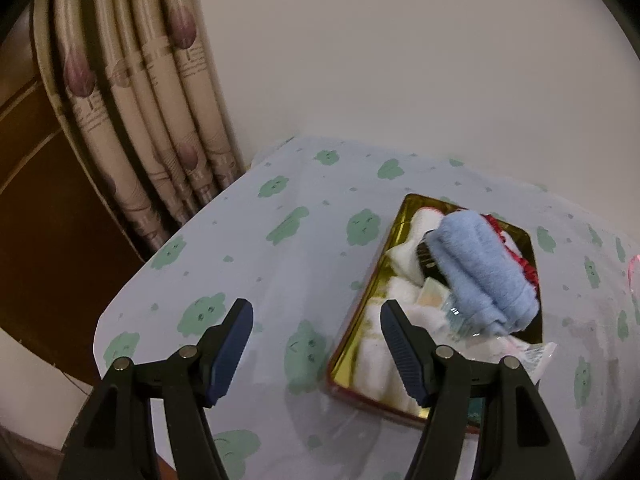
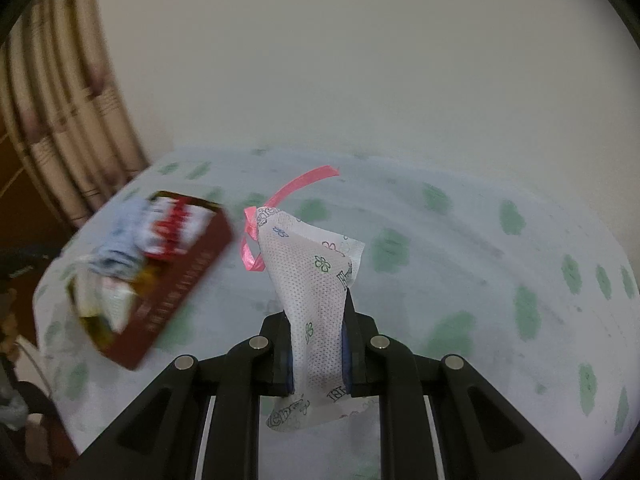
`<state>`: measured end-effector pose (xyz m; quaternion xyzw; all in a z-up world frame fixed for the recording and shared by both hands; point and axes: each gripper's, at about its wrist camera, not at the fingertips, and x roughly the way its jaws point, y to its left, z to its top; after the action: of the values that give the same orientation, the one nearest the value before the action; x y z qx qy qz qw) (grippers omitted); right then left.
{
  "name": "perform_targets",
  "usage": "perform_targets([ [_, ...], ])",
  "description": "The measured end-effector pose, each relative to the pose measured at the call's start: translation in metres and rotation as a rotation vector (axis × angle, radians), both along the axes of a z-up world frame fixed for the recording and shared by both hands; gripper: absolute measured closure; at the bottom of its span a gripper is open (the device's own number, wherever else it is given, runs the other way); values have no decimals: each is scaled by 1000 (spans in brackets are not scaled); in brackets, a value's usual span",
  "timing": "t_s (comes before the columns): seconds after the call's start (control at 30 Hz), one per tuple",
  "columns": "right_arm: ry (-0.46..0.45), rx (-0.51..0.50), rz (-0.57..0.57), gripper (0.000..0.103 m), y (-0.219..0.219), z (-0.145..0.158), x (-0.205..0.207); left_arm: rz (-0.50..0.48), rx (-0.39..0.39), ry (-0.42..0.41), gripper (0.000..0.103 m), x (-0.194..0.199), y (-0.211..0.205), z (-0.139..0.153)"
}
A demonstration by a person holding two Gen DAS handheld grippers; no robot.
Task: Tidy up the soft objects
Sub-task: 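Carry the sachet over the tin with the right gripper and open it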
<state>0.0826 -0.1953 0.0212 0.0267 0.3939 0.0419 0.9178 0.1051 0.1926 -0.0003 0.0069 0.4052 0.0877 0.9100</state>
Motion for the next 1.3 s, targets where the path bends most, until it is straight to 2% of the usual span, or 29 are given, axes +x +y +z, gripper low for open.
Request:
perform_targets([
  [0.17, -7, 4, 124, 87, 59, 21, 16, 5, 5, -5, 35, -5, 7, -4],
  [0.37, 3, -4, 221, 87, 117, 28, 40, 15, -14, -9, 35, -7, 13, -7],
  [0.7, 50, -34, 255, 86, 187, 5, 86, 42, -38, 10, 35, -3, 26, -16],
  [0.97, 95, -84, 257, 84, 216, -15, 110, 58, -31, 12, 35, -1, 30, -20],
  [1.07, 117, -85, 268, 77, 224, -20, 114, 55, -40, 14, 35, 0, 30, -21],
  [1.13, 118, -91, 267, 63, 227, -23, 114, 56, -47, 15, 35, 1, 30, -22],
  [1.3, 103, -113, 264, 42, 232, -21, 109, 48, -46, 14, 35, 1, 28, -22],
])
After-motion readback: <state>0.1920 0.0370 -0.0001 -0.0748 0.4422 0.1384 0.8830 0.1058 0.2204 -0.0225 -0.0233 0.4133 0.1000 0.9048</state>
